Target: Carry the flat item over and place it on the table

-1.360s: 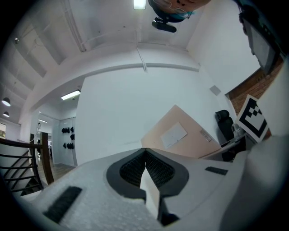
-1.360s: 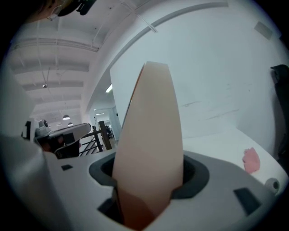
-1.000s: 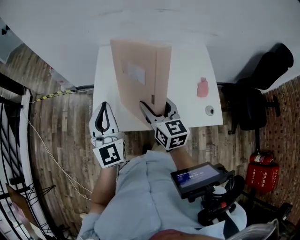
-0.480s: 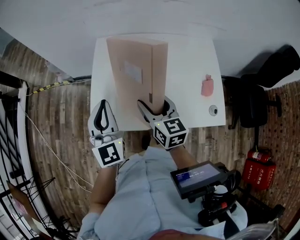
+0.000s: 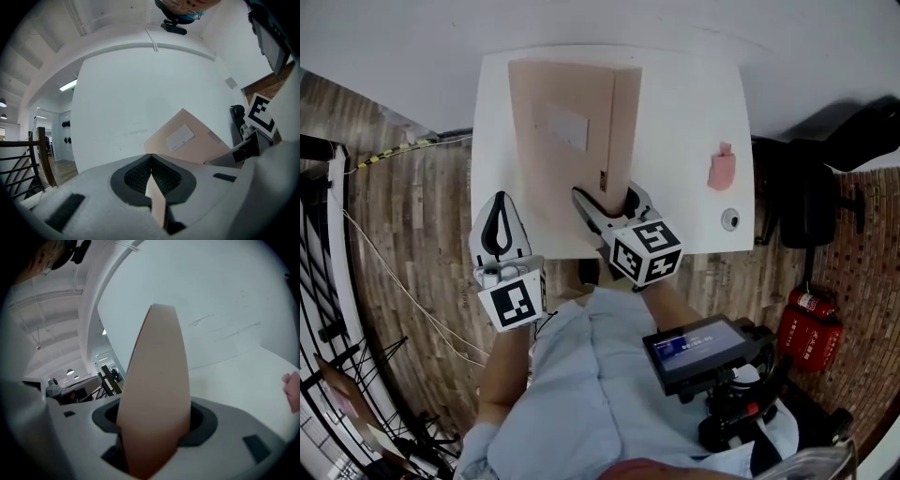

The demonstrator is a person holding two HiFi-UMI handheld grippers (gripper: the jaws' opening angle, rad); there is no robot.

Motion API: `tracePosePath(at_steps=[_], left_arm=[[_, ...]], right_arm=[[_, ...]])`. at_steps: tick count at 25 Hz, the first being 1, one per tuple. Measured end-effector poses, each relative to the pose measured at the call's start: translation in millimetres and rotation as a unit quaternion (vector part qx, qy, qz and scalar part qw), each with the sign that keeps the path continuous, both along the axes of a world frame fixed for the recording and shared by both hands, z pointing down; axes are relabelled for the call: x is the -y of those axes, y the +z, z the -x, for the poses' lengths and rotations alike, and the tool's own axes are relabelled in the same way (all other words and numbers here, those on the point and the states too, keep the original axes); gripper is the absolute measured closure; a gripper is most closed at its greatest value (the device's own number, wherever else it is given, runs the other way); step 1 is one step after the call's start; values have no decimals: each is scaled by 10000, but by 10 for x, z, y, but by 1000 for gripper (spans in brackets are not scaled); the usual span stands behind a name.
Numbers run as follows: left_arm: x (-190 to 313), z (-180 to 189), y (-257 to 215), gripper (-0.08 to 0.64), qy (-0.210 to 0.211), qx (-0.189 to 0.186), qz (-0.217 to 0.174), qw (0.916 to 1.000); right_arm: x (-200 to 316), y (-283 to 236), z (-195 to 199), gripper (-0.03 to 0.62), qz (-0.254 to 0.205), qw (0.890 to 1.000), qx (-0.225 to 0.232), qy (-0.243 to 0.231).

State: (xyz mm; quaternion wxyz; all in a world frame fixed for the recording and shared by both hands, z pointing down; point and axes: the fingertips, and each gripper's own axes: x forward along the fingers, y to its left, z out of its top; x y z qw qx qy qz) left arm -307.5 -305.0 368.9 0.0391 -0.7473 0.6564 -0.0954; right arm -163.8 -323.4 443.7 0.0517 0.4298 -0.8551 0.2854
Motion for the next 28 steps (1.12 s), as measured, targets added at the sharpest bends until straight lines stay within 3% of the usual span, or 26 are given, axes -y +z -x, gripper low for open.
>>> tracePosePath(at_steps=[12, 28], left_arm=[[471, -20, 125, 552, -96, -81, 211, 9997], [839, -162, 350, 552, -300, -43, 544, 9981]], right_arm=[[461, 218, -5, 290, 915, 9945, 469, -213], [865, 585, -168, 268, 2029, 9723, 1031, -538]])
